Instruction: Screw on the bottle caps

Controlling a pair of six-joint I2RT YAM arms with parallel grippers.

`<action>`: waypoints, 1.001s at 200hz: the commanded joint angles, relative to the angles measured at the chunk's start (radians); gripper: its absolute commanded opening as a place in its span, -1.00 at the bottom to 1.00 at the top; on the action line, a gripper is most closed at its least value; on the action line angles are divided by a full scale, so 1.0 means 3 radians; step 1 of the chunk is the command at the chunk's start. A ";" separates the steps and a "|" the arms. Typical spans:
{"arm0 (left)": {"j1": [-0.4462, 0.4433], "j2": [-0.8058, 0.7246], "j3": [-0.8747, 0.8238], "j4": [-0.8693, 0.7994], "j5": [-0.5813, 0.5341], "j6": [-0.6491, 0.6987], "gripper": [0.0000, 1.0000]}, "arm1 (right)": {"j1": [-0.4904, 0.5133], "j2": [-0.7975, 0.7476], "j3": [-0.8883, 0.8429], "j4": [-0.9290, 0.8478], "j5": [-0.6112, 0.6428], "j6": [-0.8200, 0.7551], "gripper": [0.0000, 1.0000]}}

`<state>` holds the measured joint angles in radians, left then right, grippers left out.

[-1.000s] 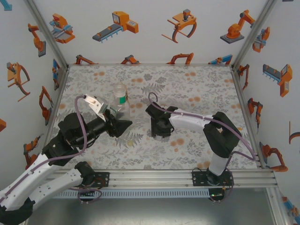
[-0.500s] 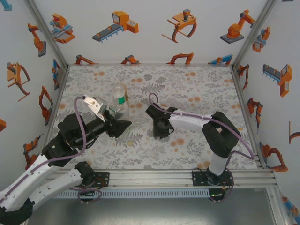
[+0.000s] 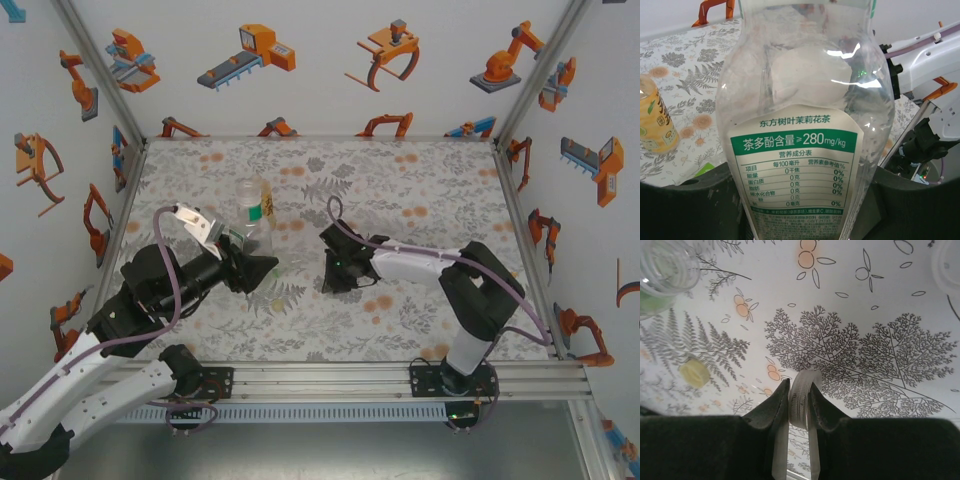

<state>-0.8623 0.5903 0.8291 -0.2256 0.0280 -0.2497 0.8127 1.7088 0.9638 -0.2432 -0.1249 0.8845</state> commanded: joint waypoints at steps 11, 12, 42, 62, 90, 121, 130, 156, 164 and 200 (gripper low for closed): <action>0.0010 0.0036 0.0102 0.0060 -0.0023 -0.0118 -0.97 | -0.0222 -0.0148 -0.0469 0.1162 -0.0646 0.0372 -0.58; 0.0013 0.0036 0.0103 0.0058 -0.0020 -0.0121 -0.97 | -0.0228 -0.0148 -0.0491 0.1186 -0.0659 0.0384 -0.57; 0.0010 0.0093 0.0130 0.0107 -0.0027 -0.0202 -0.97 | -0.0480 -0.0144 -0.0996 0.1951 -0.0957 0.0725 -0.48; 0.0007 0.0121 0.0135 0.0143 -0.0029 -0.0254 -0.97 | -0.0607 -0.0200 -0.1197 0.2041 -0.1020 0.0763 -0.41; 0.0008 0.0140 0.0131 0.0132 -0.0029 -0.0294 -0.97 | -0.0708 -0.0387 -0.1248 0.1505 -0.0877 0.0535 -0.30; 0.0007 0.0126 0.0110 0.0128 -0.0059 -0.0308 -0.97 | -0.0715 -0.0583 -0.1014 0.0532 -0.0512 0.0090 -0.23; 0.0007 0.0115 0.0104 0.0122 -0.0070 -0.0308 -0.97 | -0.0715 -0.0601 -0.0944 0.0349 -0.0419 -0.0007 -0.25; 0.0006 0.0066 0.0100 0.0096 -0.0098 -0.0303 -0.97 | -0.0720 -0.0559 -0.0842 0.0255 -0.0448 -0.0098 -0.32; 0.0005 0.0051 0.0109 0.0073 -0.0106 -0.0291 -0.97 | -0.0720 -0.0543 -0.0825 0.0299 -0.0508 -0.0079 -0.35; 0.0007 -0.0063 0.0095 -0.0013 -0.0191 -0.0261 -0.96 | -0.0717 -0.0532 -0.0901 0.1025 -0.0937 0.0275 -0.48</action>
<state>-0.8623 0.5995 0.8360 -0.2279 -0.0044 -0.3264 0.6014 1.5406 0.6949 -0.0551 -0.3248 0.9092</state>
